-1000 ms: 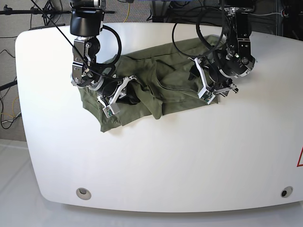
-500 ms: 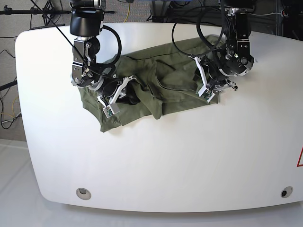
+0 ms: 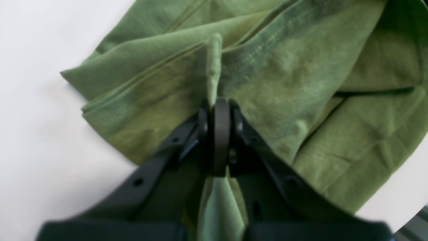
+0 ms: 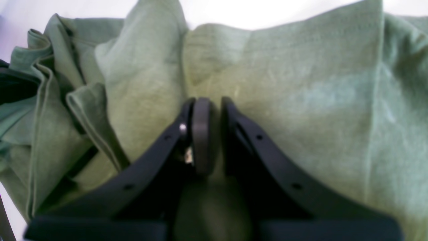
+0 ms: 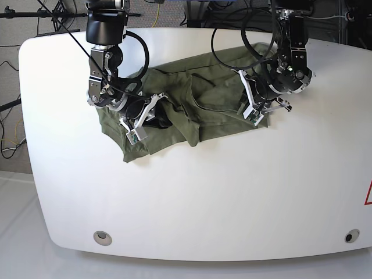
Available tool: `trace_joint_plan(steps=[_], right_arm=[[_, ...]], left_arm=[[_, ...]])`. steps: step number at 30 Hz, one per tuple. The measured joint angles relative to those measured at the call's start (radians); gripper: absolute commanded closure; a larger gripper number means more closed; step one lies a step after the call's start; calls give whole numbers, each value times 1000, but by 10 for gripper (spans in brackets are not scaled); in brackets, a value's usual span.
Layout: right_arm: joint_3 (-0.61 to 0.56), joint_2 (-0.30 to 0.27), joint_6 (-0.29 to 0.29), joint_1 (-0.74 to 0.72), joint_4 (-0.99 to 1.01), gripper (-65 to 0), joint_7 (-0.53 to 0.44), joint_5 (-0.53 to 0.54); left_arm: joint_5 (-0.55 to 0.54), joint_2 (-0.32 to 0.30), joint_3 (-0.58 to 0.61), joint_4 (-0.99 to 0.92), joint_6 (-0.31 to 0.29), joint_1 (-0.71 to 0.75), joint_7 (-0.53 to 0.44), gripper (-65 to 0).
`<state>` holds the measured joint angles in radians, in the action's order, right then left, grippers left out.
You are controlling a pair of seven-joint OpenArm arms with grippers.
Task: Fold the T-shirt properly
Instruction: 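Sweep the left gripper across the bundle toward the right gripper, flattening fabric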
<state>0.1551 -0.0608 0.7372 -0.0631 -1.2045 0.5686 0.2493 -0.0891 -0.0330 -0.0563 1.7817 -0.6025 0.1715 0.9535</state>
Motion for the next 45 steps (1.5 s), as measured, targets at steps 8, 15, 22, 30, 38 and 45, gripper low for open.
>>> trace_joint_plan(steps=[8,15,22,30,38,45], right_arm=[[0,0,0,0,0,-71,0,0],[0,0,0,0,0,-71,0,0],[0,0,0,0,0,-71,0,0],[0,0,0,0,0,-71,0,0],[0,0,0,0,0,-71,0,0],[0,0,1,0,0,-71,0,0]], left_arm=[[-2,3,1,60,0,-2,14,0],[6,-1,141,108,2,-33,113,0],[-10,10,306,124,-2,-37,134,0],[6,41,396,124,1,-30,146,0],[7,40,485,124,0,-20,140,0],[30,50,609,124,0,-22,116,0]])
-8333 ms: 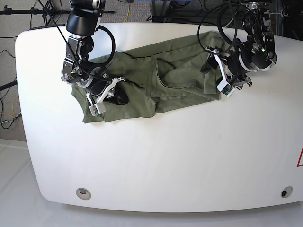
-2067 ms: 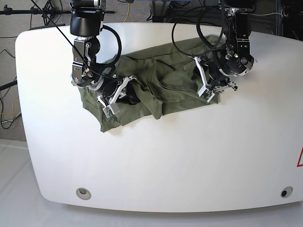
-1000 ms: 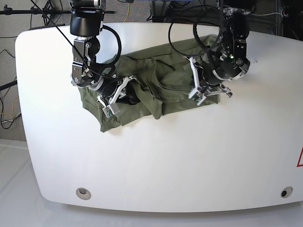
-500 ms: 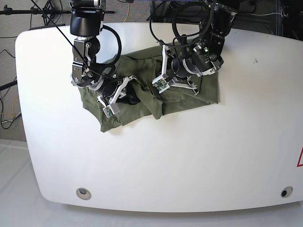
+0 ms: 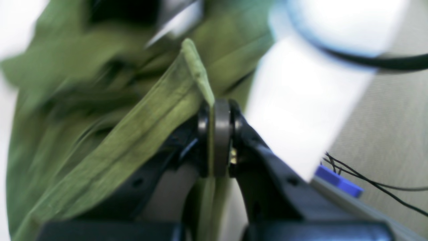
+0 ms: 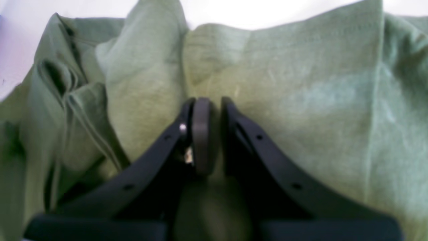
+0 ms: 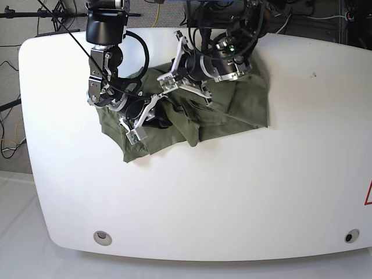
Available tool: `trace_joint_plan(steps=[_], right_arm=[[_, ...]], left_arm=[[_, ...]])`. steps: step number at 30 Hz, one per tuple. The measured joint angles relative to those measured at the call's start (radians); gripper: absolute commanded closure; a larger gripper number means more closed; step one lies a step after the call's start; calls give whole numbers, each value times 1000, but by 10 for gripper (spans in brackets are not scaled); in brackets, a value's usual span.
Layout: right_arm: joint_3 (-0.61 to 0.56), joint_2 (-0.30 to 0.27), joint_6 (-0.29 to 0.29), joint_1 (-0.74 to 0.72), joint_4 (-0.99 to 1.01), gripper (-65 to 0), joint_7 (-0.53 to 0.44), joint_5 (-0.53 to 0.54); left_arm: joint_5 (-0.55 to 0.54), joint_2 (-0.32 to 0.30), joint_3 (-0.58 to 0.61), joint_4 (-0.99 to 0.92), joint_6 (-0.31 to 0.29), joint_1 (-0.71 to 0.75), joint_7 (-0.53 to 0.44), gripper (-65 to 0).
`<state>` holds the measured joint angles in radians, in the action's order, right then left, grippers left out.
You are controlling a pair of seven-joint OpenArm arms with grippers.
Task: Fold the T-shirt properly
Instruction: 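Sweep the left gripper across the bundle toward the right gripper, flattening fabric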
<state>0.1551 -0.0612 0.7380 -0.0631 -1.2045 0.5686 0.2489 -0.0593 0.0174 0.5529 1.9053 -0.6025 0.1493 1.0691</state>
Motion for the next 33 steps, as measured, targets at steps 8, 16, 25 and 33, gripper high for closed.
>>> trace_joint_plan(steps=[8,16,25,33], right_arm=[[0,0,0,0,0,-71,0,0],[0,-3,0,0,0,-71,-1,0],[-5,-8,4,0,0,-71,0,3],[-5,-8,4,0,0,-71,0,3]], left_arm=[[111,21,126,-2,0,-4,-18,0],[142,21,122,-6,0,-5,-42,0],[138,20,122,-56,0,-6,-45,0],[138,16,121,-89,0,-23,-45,-61]])
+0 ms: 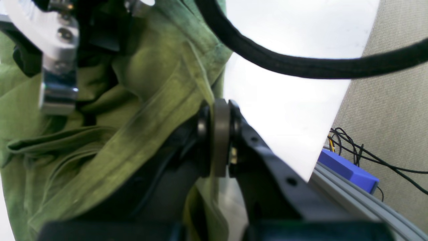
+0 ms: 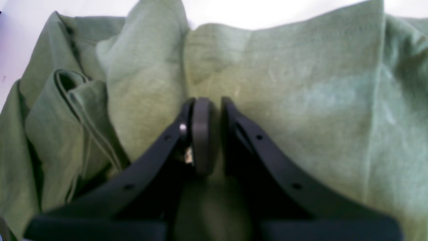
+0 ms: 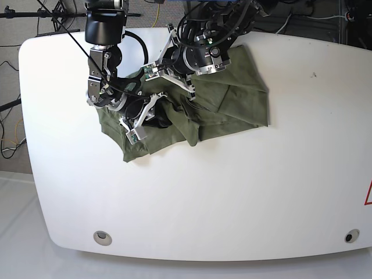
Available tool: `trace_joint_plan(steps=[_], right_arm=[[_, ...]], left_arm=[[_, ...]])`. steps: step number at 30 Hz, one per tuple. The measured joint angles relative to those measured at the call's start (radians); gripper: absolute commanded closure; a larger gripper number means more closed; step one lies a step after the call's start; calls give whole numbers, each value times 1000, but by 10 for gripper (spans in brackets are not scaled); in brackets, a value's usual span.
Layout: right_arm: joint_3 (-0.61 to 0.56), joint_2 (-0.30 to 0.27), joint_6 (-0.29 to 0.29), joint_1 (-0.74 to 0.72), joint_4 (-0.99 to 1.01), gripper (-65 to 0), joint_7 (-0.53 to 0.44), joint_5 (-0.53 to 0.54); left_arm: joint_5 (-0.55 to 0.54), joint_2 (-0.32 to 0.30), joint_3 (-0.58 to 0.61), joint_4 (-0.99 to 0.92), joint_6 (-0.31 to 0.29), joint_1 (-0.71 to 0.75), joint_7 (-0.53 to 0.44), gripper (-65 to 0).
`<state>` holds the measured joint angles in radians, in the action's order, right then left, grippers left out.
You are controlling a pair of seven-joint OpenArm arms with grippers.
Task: Fold the T-shirt properly
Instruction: 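Sweep the left gripper across the bundle toward the right gripper, flattening fabric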
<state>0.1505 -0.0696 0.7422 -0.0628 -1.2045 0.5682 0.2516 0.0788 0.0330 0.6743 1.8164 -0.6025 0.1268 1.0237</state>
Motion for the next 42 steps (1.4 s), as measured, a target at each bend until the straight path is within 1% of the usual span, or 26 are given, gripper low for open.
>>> trace_joint_plan(steps=[5,7,9,11,14,18,24,27,30,33,37,42], right_arm=[[0,0,0,0,0,-71,0,0],[0,0,0,0,0,-71,0,0],[0,0,0,0,0,-71,0,0],[0,0,0,0,0,-71,0,0],[0,0,0,0,0,-71,0,0],[0,0,0,0,0,-71,0,0],[0,-1,0,0,0,-71,0,0],[0,-1,0,0,0,-71,0,0],[0,-1,3,-2,0,-71,1,1],[0,-3,3,-3,0,-71,6,1],[0,-3,3,-6,0,-71,8,0],[0,-3,13,-17,0,-71,26,-4]], left_arm=[[0,0,0,0,0,0,0,-280],[0,0,0,0,0,0,-11,-355],[0,0,0,0,0,0,-40,-415],[-3,0,-8,0,0,0,-68,-437],[-16,-1,-44,2,-4,5,-102,-432],[-3,-9,-106,20,-3,5,-92,-428],[3,-20,-144,92,-4,-5,-87,-427],[-15,-29,-162,100,-4,-15,-89,-426],[-22,-63,-195,100,-8,-20,-66,-426],[0,-99,-245,98,-3,-18,-45,-426],[7,-150,-315,93,3,11,-52,-426],[-5,-185,-378,83,-5,68,-51,-426]])
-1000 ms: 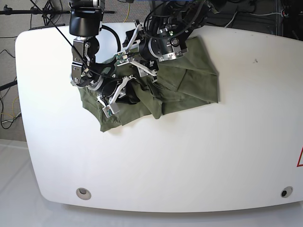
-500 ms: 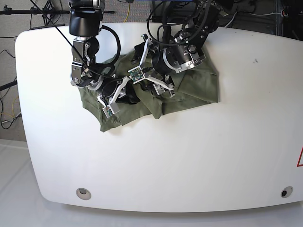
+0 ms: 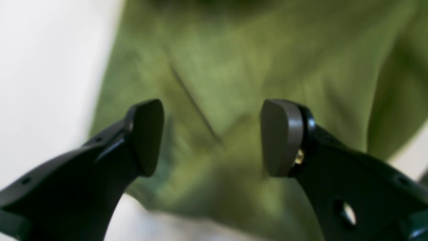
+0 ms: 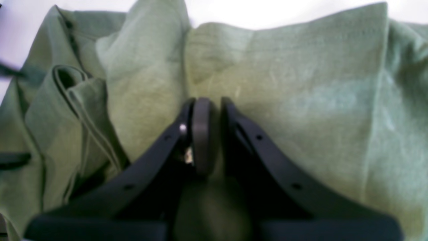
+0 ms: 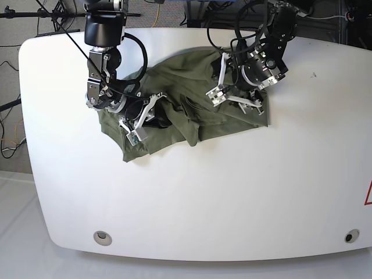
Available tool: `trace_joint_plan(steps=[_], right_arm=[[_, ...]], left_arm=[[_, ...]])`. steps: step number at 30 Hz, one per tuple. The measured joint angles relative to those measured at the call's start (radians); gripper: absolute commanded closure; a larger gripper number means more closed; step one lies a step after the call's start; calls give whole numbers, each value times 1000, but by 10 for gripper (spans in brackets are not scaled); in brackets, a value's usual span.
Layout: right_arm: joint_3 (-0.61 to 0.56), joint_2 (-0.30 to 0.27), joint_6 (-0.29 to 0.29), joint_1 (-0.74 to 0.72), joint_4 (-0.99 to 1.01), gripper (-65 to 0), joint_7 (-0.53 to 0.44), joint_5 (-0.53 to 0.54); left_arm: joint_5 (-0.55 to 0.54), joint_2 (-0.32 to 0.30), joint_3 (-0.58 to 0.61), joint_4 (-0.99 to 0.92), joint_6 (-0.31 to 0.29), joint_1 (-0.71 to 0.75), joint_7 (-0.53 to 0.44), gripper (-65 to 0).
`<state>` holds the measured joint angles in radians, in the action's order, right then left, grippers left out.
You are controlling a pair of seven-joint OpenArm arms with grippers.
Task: Fold the T-shirt properly
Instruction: 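Sweep the left gripper across the bundle toward the right gripper, flattening fabric, then move the left gripper back onto the bundle's end and pinch it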
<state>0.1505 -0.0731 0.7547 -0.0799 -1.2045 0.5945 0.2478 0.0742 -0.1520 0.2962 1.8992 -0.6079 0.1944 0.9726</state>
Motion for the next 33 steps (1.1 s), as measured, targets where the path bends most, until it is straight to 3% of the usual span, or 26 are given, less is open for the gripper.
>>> trace_joint_plan(steps=[11,16,22,33], right_arm=[[0,0,0,-2,0,-71,4,0],[0,0,0,-3,0,-71,4,-1],[0,1,0,-2,0,-71,4,-1],[0,1,-1,-2,0,-71,4,-6]], left_arm=[[3,-8,-38,-5,2,6,-4,-398],[-4,-3,-34,-5,1,6,-6,-261],[-3,-4,-35,-66,2,2,-42,-6],[-85,-1,-46,-270,5,-62,-232,0]])
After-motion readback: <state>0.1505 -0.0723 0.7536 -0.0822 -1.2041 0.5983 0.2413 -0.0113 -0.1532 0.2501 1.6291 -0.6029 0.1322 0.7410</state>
